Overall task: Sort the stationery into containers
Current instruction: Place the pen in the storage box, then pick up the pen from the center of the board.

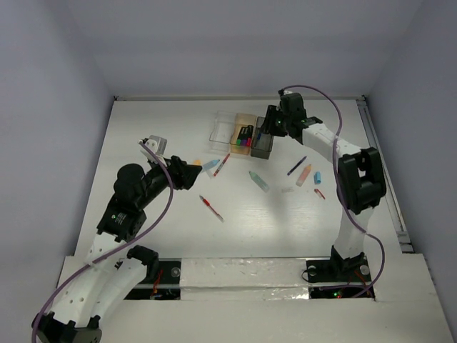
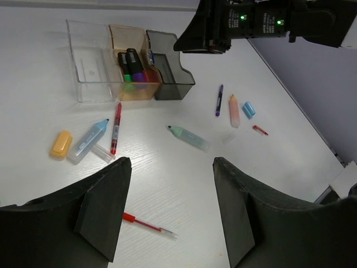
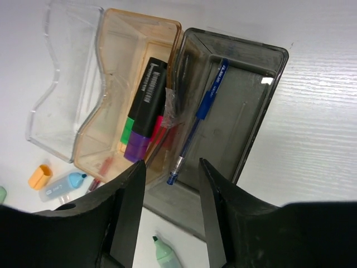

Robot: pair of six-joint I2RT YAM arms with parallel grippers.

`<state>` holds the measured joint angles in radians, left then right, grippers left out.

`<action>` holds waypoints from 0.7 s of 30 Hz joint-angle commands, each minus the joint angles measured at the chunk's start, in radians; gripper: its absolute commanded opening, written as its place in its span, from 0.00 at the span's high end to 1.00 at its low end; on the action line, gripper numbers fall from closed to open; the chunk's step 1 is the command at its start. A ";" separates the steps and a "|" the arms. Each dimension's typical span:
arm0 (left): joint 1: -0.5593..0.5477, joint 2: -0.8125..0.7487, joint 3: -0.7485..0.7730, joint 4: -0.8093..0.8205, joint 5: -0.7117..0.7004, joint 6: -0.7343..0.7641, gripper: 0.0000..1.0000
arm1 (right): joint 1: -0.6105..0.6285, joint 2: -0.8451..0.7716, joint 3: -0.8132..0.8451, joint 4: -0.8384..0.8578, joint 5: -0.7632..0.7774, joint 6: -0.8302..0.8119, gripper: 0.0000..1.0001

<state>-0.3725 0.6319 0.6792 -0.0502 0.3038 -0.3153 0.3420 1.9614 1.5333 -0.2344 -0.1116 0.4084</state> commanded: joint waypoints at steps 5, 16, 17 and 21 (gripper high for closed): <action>0.015 -0.011 0.025 0.030 0.000 0.005 0.47 | 0.058 -0.291 -0.180 0.139 -0.097 -0.061 0.99; 0.056 -0.064 0.031 -0.005 -0.159 -0.010 0.75 | 0.449 -0.384 -0.355 0.078 -0.080 -0.172 0.75; 0.057 -0.069 0.031 -0.008 -0.175 -0.013 0.77 | 0.469 -0.380 -0.357 0.073 -0.076 -0.172 0.66; 0.078 -0.097 0.037 -0.030 -0.250 -0.022 0.78 | 0.569 -0.299 -0.329 0.037 -0.011 -0.189 0.51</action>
<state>-0.3103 0.5591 0.6792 -0.0845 0.1368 -0.3237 0.8658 1.6176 1.1778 -0.1703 -0.1810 0.2604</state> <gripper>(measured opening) 0.217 0.464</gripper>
